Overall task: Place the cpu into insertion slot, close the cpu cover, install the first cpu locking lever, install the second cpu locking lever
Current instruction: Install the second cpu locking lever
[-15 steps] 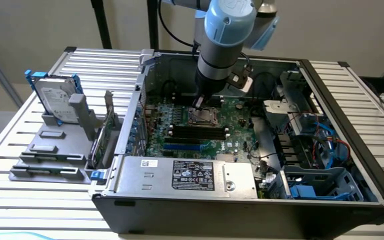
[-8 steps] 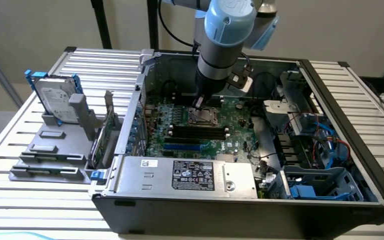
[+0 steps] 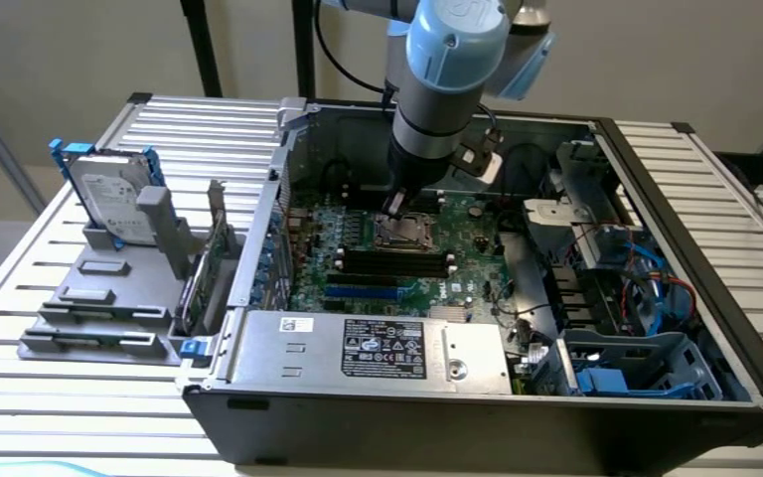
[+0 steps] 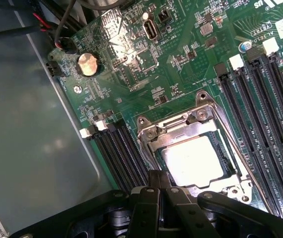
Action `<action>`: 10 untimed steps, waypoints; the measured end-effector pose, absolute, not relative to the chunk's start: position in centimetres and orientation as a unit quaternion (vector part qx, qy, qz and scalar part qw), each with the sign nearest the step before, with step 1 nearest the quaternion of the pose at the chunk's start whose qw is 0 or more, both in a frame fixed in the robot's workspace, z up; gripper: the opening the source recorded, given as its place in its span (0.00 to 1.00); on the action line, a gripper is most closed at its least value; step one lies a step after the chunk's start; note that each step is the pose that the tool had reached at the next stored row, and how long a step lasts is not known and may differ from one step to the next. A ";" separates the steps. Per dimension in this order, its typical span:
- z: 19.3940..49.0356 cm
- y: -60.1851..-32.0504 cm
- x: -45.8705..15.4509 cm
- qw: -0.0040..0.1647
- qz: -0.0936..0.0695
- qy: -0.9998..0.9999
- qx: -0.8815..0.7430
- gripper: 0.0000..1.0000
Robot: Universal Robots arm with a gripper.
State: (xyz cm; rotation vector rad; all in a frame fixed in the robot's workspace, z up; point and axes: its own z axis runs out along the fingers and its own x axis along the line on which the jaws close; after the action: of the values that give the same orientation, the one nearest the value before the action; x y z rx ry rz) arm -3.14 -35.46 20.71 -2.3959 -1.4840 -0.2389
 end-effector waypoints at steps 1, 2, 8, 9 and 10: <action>20.8 -35.6 -3.1 0.156 -0.083 -0.518 -0.837 0.11; 21.0 -35.8 -3.1 0.156 -0.083 -0.518 -0.837 0.11; 22.1 -37.8 -3.2 0.157 -0.082 -0.518 -0.837 0.11; 22.2 -38.1 -3.2 0.157 -0.082 -0.518 -0.837 0.11; 22.4 -38.4 -3.2 0.157 -0.082 -0.518 -0.837 0.11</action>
State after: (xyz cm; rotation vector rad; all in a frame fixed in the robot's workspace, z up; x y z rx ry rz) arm -3.20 -38.40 22.39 -2.3951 -1.4819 -0.2338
